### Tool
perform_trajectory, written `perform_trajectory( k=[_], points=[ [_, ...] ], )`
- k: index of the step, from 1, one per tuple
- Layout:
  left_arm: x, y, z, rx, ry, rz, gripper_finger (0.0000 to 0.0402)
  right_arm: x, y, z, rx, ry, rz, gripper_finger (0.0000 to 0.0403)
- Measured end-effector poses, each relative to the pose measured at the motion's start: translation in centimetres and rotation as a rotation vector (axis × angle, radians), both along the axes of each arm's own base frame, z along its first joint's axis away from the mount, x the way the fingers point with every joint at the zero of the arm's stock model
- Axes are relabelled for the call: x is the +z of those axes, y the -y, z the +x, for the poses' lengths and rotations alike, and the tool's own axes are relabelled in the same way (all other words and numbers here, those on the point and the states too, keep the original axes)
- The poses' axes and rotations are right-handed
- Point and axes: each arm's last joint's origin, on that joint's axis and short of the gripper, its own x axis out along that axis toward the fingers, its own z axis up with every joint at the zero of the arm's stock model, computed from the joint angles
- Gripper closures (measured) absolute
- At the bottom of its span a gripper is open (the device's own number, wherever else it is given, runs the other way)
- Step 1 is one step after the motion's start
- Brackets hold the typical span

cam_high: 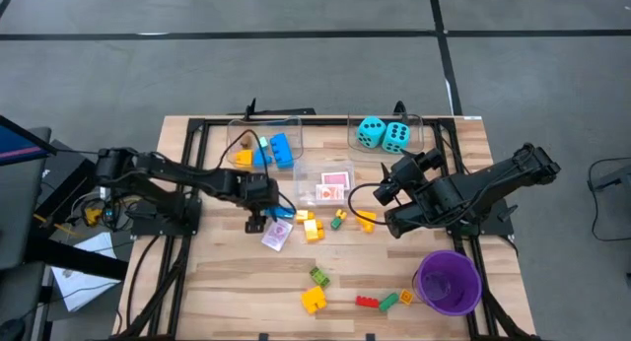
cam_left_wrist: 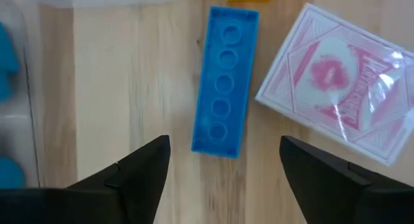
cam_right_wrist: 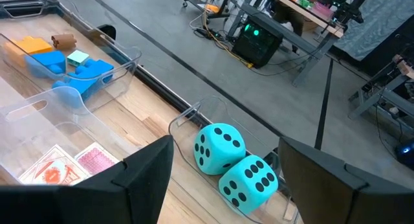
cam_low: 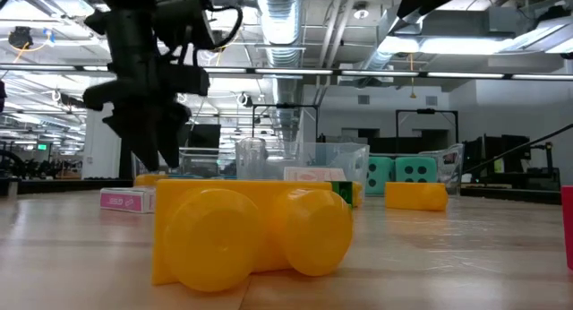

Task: Pick & Place Toys
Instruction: Put the blue game piece into the top left transparent bin

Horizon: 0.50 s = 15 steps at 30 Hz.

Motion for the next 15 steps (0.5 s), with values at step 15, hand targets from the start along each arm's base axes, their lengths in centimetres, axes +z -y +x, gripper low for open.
perform_trajectory(
  k=[15],
  points=[
    [-3.2, -0.4, 1.5, -0.028, -0.074, 0.029, 0.0156, 0.0, 0.0, 0.0, 0.001, -0.002, -0.001, 0.0131]
  ],
)
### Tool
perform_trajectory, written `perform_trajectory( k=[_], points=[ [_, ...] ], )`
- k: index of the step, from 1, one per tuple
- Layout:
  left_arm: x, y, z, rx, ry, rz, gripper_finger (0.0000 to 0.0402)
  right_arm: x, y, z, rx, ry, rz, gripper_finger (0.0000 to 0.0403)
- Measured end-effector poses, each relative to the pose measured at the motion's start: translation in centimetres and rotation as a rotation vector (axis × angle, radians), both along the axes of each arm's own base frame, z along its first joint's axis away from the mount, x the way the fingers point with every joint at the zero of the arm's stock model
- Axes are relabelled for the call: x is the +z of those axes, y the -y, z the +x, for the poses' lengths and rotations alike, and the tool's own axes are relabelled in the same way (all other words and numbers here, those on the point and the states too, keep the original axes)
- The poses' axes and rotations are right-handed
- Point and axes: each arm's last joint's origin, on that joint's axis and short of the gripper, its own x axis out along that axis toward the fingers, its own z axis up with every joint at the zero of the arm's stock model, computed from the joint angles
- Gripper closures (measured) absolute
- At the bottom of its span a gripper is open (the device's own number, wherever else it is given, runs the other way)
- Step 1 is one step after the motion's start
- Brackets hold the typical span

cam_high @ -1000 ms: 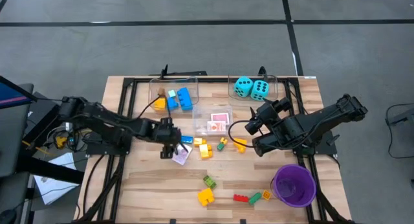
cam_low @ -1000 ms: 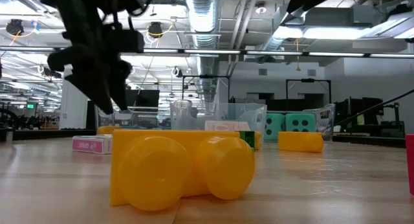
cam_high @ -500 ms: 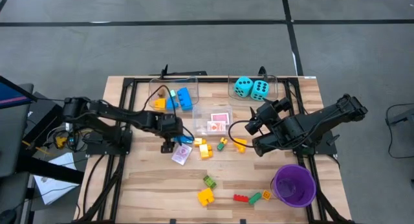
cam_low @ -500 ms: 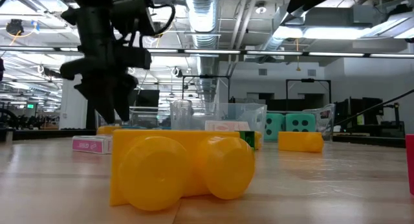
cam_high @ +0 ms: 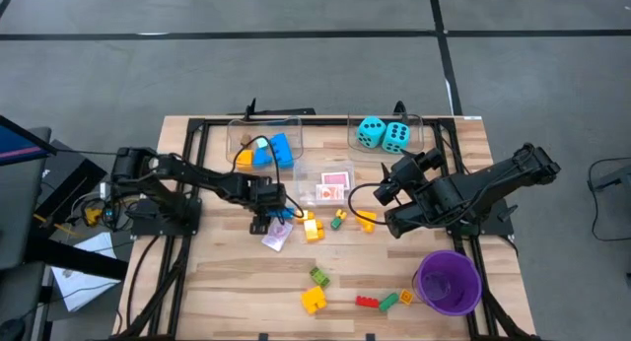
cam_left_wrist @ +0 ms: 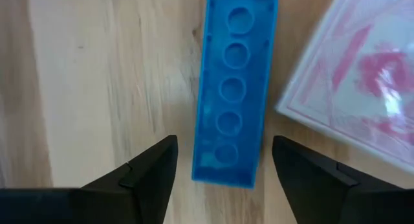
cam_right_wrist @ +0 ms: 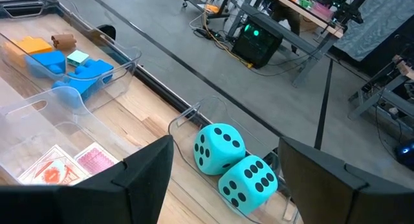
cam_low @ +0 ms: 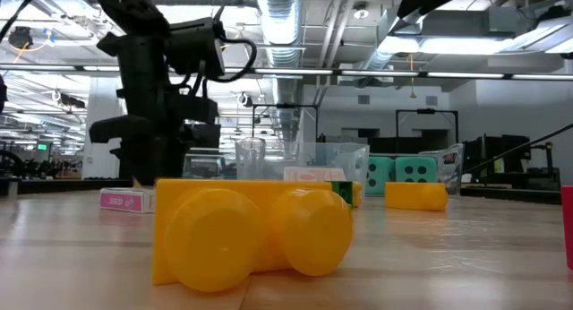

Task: Pick & Place Toys
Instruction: Put the blue game piece into the top left transparent bin

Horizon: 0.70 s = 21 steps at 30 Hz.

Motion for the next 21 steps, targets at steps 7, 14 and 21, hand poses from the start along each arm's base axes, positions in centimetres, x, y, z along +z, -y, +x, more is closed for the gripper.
perform_trajectory(
  k=[7, 14, 21],
  points=[
    [-0.52, -0.17, 0.15, 0.002, -0.015, -0.023, 0.0158, -0.01, 0.01, -0.02, 0.000, -0.002, -0.001, 0.0131],
    [-0.55, -0.14, 0.17, 0.003, -0.013, -0.026, 0.0216, -0.01, 0.01, -0.02, 0.000, -0.002, -0.001, 0.0131],
    [-0.43, -0.14, 0.04, 0.042, -0.011, -0.034, 0.0277, 0.00, 0.01, -0.02, 0.000, -0.002, -0.001, 0.0131]
  ],
)
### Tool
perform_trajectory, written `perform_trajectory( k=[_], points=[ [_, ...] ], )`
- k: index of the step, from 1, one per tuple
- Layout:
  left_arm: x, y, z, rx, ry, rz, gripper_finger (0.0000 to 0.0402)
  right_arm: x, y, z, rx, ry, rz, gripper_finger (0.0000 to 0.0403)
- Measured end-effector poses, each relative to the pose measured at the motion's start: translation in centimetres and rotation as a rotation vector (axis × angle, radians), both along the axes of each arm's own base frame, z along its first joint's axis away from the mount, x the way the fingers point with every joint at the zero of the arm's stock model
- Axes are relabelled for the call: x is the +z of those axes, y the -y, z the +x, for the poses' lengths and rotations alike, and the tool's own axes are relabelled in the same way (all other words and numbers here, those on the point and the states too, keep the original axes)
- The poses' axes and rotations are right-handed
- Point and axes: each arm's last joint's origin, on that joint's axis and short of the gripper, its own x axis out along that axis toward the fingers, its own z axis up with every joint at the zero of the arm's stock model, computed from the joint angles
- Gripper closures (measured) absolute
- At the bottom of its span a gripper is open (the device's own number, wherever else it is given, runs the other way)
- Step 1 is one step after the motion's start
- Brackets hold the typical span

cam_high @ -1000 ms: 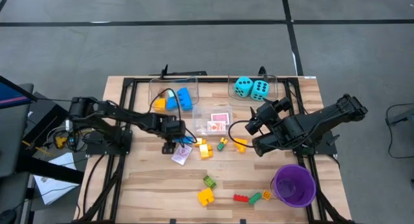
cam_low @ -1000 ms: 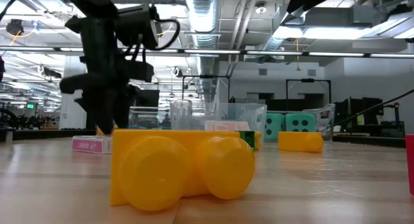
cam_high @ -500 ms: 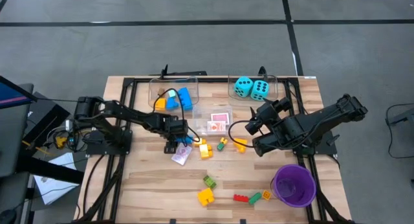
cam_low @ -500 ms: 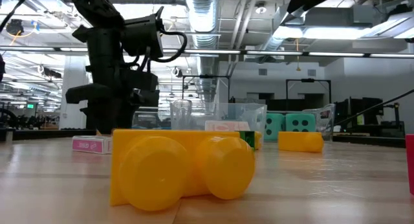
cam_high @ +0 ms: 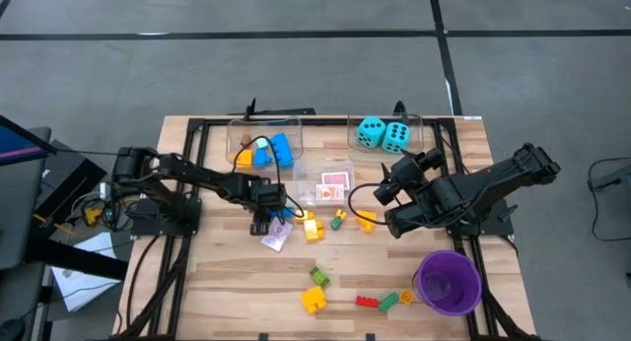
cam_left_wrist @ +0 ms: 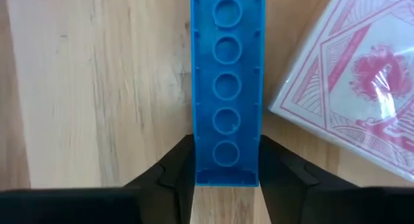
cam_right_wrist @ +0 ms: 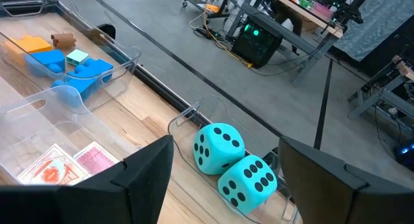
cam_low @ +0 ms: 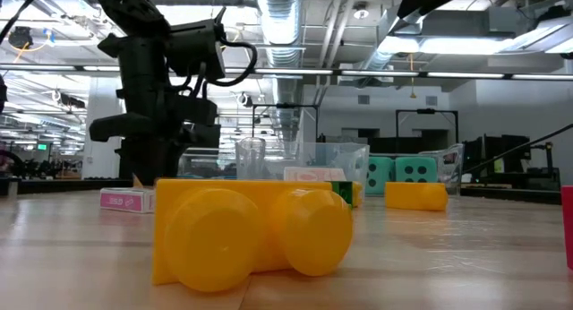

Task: Pick & Place Toys
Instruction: Put the blue game piece into the top left transparent bin

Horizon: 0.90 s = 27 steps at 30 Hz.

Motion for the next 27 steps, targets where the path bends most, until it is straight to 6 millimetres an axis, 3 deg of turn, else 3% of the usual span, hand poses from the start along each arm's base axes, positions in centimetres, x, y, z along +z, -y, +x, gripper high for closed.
perform_trajectory(
  k=[4, 9, 19, 27],
  points=[
    [0.6, -0.1, -0.7, 0.046, -0.023, 0.009, 0.0277, 0.0, 0.0, 0.0, 0.000, 0.000, 0.000, 0.0131],
    [3.0, -0.1, -2.2, 0.105, 0.004, 0.042, 0.0277, 0.0, 0.0, 0.0, 0.000, 0.001, 0.001, 0.0131],
    [10.4, -0.7, -6.3, 0.329, 0.366, 0.179, 0.0277, 0.0, 0.0, 0.0, -0.001, 0.005, 0.002, 0.0131],
    [13.0, -3.5, -8.4, 0.629, 0.561, 0.327, 0.0276, 0.0, 0.0, 0.1, 0.000, 0.010, 0.004, 0.0131]
  ],
)
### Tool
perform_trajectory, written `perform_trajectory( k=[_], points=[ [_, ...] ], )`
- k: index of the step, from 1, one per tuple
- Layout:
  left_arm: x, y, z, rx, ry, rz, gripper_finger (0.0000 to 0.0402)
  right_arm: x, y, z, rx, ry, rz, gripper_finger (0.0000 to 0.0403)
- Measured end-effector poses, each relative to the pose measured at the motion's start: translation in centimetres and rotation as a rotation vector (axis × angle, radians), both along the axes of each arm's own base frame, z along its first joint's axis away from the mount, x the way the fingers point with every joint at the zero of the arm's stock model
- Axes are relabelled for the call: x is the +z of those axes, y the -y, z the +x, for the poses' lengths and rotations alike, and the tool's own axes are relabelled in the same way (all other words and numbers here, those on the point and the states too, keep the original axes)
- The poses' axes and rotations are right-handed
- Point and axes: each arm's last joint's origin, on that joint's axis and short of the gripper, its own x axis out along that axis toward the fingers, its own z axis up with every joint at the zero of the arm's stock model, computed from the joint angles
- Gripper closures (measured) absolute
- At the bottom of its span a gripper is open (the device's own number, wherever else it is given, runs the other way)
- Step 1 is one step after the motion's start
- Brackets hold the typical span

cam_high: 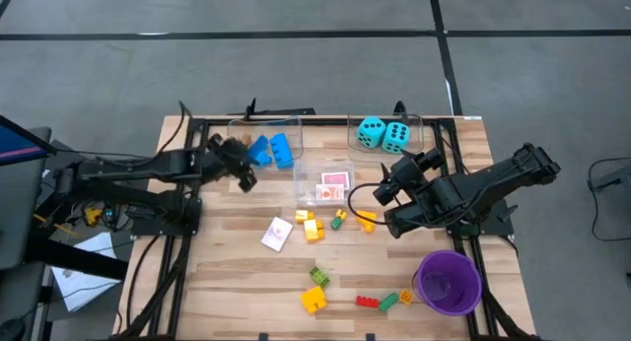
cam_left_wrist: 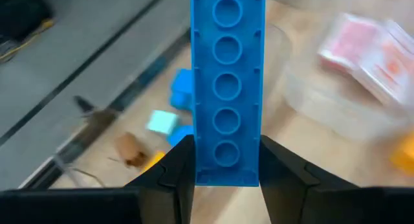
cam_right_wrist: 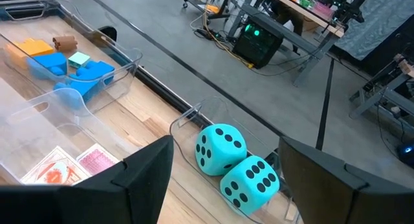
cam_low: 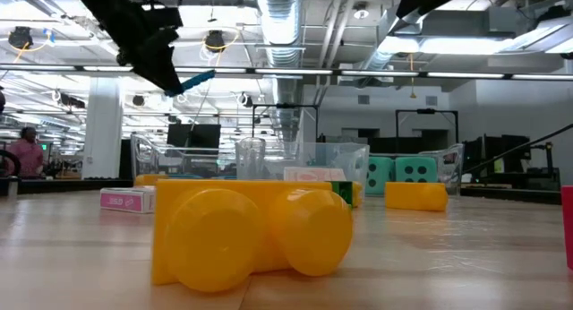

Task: Pick & Place Toys
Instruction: Put the blue game piece into the top left transparent bin

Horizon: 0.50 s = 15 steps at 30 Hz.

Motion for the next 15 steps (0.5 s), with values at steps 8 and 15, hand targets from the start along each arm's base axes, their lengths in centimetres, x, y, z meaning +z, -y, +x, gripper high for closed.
perform_trajectory(
  k=[8, 15],
  points=[
    [-1.0, -4.0, -0.3, 0.228, -0.045, -0.012, 0.0272, 0.0, -0.1, 0.2, 0.011, -0.007, -0.004, 0.0131],
    [-3.5, -6.9, 0.1, 0.320, -0.131, -0.133, 0.0270, 0.0, -0.1, 0.1, 0.011, -0.010, -0.005, 0.0131]
  ],
)
